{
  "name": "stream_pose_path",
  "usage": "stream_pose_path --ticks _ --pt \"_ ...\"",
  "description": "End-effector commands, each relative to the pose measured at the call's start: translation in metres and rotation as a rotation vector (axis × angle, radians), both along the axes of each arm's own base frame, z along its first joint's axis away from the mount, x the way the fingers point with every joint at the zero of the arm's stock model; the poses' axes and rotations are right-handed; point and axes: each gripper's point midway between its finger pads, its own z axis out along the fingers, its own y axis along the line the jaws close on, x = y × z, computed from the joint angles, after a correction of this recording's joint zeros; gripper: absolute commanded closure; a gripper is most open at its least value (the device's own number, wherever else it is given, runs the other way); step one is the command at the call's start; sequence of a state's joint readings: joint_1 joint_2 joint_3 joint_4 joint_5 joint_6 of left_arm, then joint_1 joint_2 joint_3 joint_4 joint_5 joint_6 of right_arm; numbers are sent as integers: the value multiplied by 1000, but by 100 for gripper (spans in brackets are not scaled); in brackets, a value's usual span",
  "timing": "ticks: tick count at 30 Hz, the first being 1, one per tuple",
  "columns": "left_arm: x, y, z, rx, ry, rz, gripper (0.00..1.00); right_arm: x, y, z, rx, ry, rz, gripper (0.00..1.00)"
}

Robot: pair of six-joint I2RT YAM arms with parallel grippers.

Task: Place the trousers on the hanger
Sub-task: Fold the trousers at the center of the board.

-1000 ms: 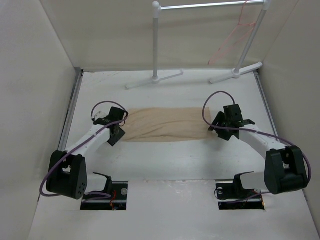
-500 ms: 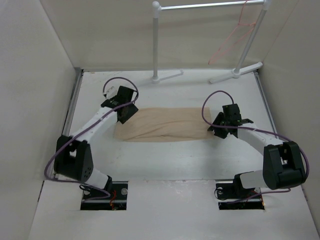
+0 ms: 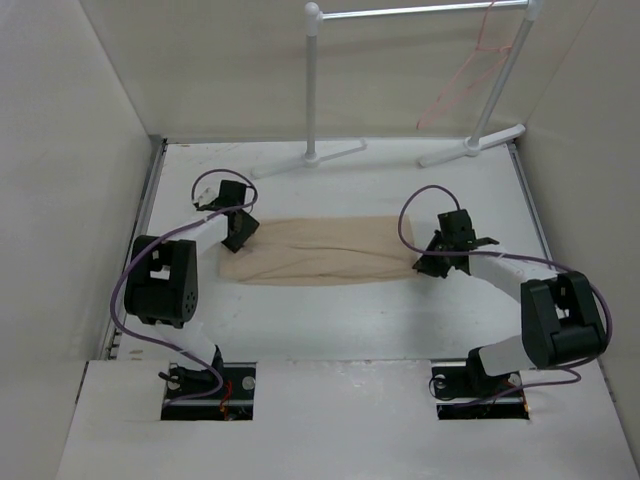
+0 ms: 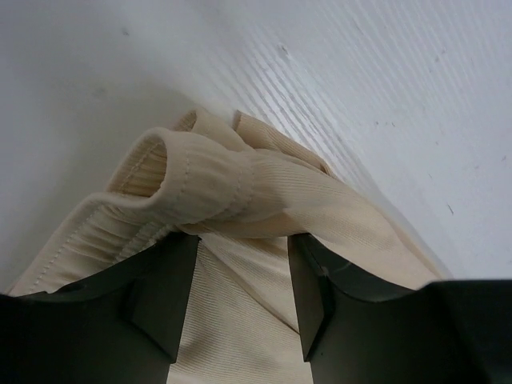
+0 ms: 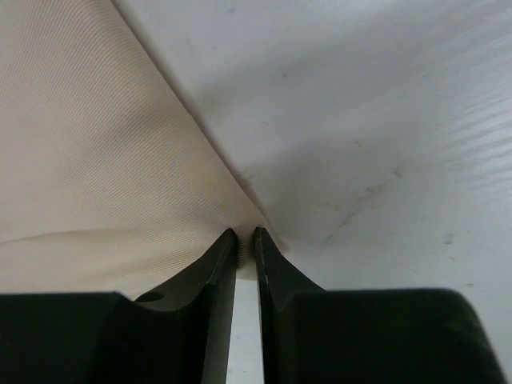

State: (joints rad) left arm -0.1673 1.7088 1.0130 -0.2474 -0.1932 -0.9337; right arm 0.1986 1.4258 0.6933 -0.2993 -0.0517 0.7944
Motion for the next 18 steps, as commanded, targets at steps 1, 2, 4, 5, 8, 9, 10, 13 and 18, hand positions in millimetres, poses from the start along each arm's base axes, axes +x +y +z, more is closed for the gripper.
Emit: stream_pose_path --ticks 1,2,4,5,8,9,10,13,18 --pt "-3 25 10 65 -29 26 53 17 18 14 30 -56 28 80" --pt "-1 30 12 70 -40 34 52 17 23 14 36 -53 38 81" --pt "6 36 20 66 -68 41 52 15 33 15 41 -48 61 82" --pt "9 37 24 66 -80 42 52 15 34 16 39 -50 62 81" --pt "25 36 47 66 -133 22 51 19 32 25 24 -68 48 64" --pt "29 34 56 63 -152 7 50 22 30 31 13 -80 47 53" --pt "32 31 65 57 -172 -7 50 23 29 38 3 -88 50 43" --pt "31 15 98 55 -236 -70 49 30 22 74 -46 -145 75 28" --pt "12 -8 136 61 -306 -159 51 62 5 192 -112 -392 55 27"
